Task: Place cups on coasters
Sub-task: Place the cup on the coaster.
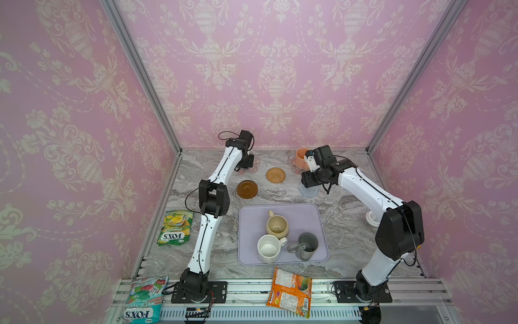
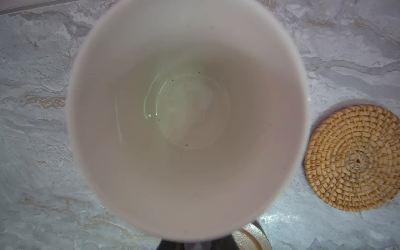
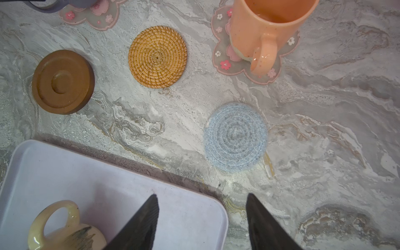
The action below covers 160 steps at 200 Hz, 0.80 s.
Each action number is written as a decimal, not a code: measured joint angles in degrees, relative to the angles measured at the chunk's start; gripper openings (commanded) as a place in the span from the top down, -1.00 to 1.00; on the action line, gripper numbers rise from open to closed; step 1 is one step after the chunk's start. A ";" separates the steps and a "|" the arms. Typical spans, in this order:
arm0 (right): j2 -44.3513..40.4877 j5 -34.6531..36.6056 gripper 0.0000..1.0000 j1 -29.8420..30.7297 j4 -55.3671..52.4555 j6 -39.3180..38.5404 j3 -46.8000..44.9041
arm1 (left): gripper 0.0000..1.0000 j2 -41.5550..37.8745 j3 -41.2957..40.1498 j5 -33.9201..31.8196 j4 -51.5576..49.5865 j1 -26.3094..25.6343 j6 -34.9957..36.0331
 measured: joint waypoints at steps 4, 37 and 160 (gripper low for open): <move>0.09 -0.20 -0.31 0.00 0.07 -0.02 0.07 | 1.00 0.20 0.00 -0.02 0.15 0.00 -0.11; 0.96 -0.33 -0.31 0.00 0.00 0.00 0.22 | 1.00 0.83 0.00 -0.04 1.09 0.00 -1.31; 3.04 -0.76 -0.31 0.00 -0.11 -0.02 1.25 | 1.00 1.07 0.09 -0.04 3.50 0.00 -3.98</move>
